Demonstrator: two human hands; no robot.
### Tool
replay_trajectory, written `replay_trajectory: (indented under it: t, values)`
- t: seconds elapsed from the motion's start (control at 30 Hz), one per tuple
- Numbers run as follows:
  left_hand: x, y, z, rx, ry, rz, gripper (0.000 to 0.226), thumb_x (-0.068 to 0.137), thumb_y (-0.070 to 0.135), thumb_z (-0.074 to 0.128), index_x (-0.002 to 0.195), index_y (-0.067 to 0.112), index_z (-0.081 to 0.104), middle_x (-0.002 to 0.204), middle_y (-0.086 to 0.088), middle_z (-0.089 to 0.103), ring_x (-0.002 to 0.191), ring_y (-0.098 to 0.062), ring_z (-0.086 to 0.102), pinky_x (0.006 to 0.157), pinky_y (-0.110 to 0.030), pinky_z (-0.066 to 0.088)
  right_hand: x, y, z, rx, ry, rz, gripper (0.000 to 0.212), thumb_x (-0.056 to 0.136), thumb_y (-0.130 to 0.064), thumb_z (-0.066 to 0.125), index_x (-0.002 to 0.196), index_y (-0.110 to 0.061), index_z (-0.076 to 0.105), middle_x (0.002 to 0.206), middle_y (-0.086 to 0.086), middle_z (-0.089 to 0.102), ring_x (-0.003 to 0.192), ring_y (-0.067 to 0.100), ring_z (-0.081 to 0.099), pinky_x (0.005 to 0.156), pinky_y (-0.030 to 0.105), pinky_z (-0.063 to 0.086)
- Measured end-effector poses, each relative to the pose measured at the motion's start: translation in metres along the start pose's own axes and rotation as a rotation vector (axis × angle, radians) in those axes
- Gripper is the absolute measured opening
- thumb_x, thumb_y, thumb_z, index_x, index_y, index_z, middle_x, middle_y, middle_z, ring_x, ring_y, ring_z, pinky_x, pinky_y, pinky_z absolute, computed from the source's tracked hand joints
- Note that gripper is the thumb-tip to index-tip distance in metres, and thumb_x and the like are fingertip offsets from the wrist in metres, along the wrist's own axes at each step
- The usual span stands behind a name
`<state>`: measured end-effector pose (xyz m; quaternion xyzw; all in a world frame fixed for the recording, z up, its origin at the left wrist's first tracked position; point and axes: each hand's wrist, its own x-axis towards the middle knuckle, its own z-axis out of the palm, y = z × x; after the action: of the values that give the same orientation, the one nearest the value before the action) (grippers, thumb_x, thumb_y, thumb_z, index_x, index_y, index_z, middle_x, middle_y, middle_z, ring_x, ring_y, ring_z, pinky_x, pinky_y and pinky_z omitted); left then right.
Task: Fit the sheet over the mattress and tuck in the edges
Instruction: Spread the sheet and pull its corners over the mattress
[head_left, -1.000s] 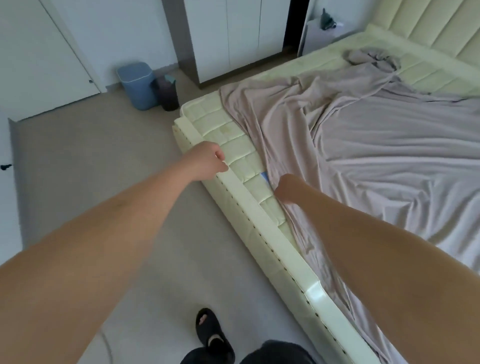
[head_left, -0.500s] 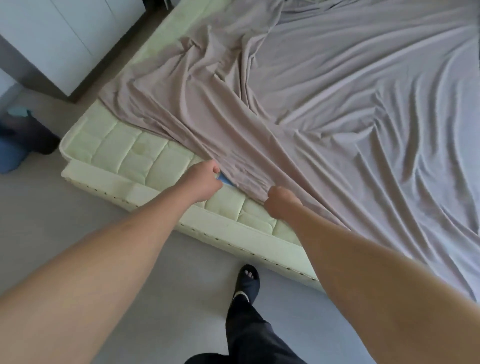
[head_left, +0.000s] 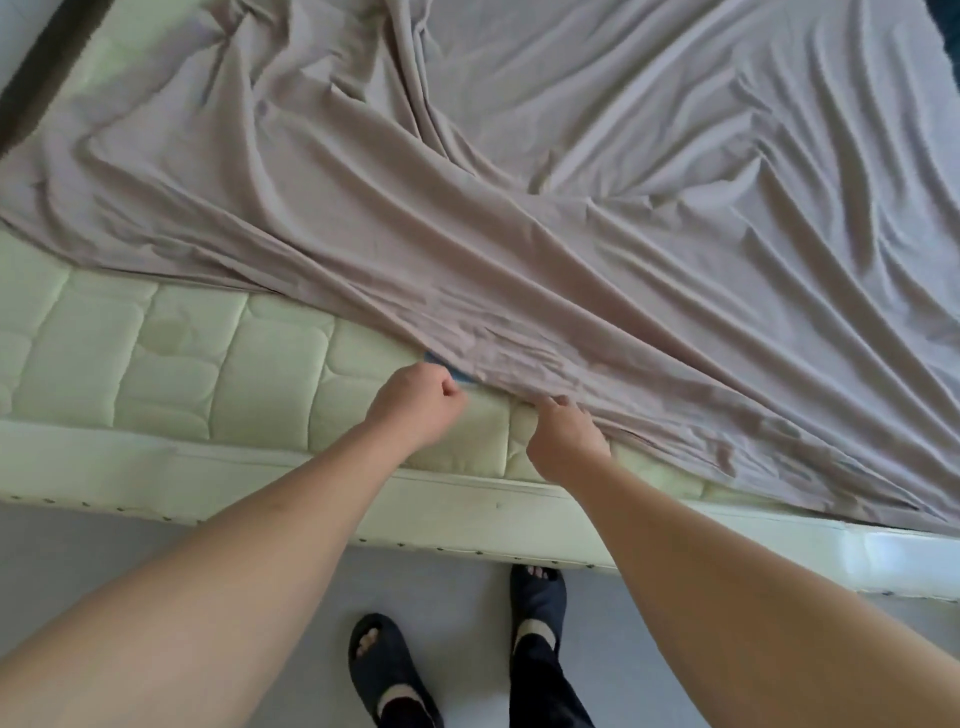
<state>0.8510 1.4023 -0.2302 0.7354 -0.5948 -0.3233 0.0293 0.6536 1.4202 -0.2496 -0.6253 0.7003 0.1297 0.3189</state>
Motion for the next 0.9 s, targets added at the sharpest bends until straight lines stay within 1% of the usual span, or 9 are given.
replay_trajectory:
  t: [0.1,0.17,0.27,0.43,0.53,0.6,0.7,0.8,0.9]
  values:
    - [0.019,0.0,0.026,0.147,-0.16,0.131,0.017,0.093,0.028,0.054,0.094,0.023,0.07,0.104,0.004,0.068,0.099,-0.024,0.063,0.081,-0.032,0.051,0.018,0.013,0.014,-0.065,0.043,0.016,0.064,0.083,-0.011,0.05,0.146,-0.021,0.036,0.152,0.001,0.031,0.139,0.031,0.031,0.106,0.046,0.042]
    - [0.035,0.001,0.038,0.22,-0.213,0.226,0.023,0.094,0.027,0.054,0.11,0.022,0.07,0.121,0.0,0.064,0.112,-0.026,0.061,0.092,-0.037,0.051,0.035,0.024,0.015,-0.141,0.068,0.005,0.063,0.087,-0.014,0.053,0.146,-0.023,0.035,0.152,0.001,0.032,0.141,0.03,0.03,0.107,0.048,0.038]
    - [0.059,0.003,0.047,0.284,-0.165,0.353,0.039,0.094,0.024,0.055,0.133,0.024,0.058,0.141,0.001,0.049,0.128,-0.027,0.05,0.102,-0.039,0.045,0.06,0.036,0.007,-0.182,0.223,-0.032,0.043,0.092,-0.017,0.056,0.133,-0.022,0.048,0.137,0.005,0.047,0.129,0.032,0.044,0.101,0.046,0.04]
    - [0.087,0.014,0.048,0.327,-0.031,0.405,0.054,0.089,0.028,0.066,0.141,0.026,0.051,0.155,0.002,0.038,0.141,-0.027,0.038,0.113,-0.04,0.034,0.082,0.046,-0.01,-0.085,0.311,-0.066,0.02,0.085,-0.003,0.044,0.099,-0.016,0.05,0.108,0.011,0.06,0.104,0.037,0.058,0.079,0.038,0.04]
    - [0.087,0.026,0.052,0.353,0.061,0.495,0.056,0.083,0.037,0.074,0.135,0.026,0.055,0.145,0.0,0.047,0.132,-0.028,0.046,0.109,-0.042,0.034,0.081,0.052,-0.016,0.152,0.288,-0.031,0.023,0.086,-0.003,0.041,0.104,-0.014,0.049,0.103,0.01,0.059,0.1,0.035,0.056,0.074,0.037,0.04]
    - [0.083,0.04,0.054,0.391,0.147,0.619,0.051,0.077,0.039,0.079,0.121,0.024,0.059,0.124,0.0,0.054,0.115,-0.03,0.052,0.099,-0.042,0.04,0.072,0.053,-0.018,0.256,0.256,-0.066,0.019,0.09,-0.005,0.04,0.104,-0.015,0.046,0.101,0.006,0.053,0.095,0.032,0.053,0.074,0.038,0.039]
    - [0.075,0.071,0.059,0.397,0.224,0.726,0.042,0.07,0.035,0.082,0.103,0.021,0.06,0.098,-0.002,0.055,0.093,-0.029,0.053,0.079,-0.041,0.044,0.059,0.056,-0.025,0.351,0.357,-0.119,0.014,0.092,-0.006,0.044,0.103,-0.015,0.043,0.101,0.002,0.043,0.087,0.031,0.049,0.072,0.038,0.036]
    - [0.069,0.093,0.067,0.354,0.258,0.841,0.026,0.07,0.022,0.078,0.09,0.017,0.062,0.08,-0.005,0.054,0.075,-0.031,0.057,0.066,-0.039,0.044,0.051,0.058,-0.032,0.419,0.45,-0.108,0.01,0.097,-0.014,0.049,0.104,-0.015,0.043,0.102,0.001,0.04,0.078,0.032,0.047,0.067,0.038,0.034]
    - [0.069,0.103,0.065,0.299,0.307,0.867,0.006,0.077,0.017,0.065,0.078,0.014,0.06,0.075,-0.007,0.055,0.069,-0.032,0.056,0.06,-0.038,0.045,0.038,0.057,-0.033,0.5,0.48,-0.116,0.016,0.103,-0.025,0.048,0.113,-0.013,0.046,0.112,0.006,0.047,0.084,0.036,0.055,0.068,0.04,0.039]
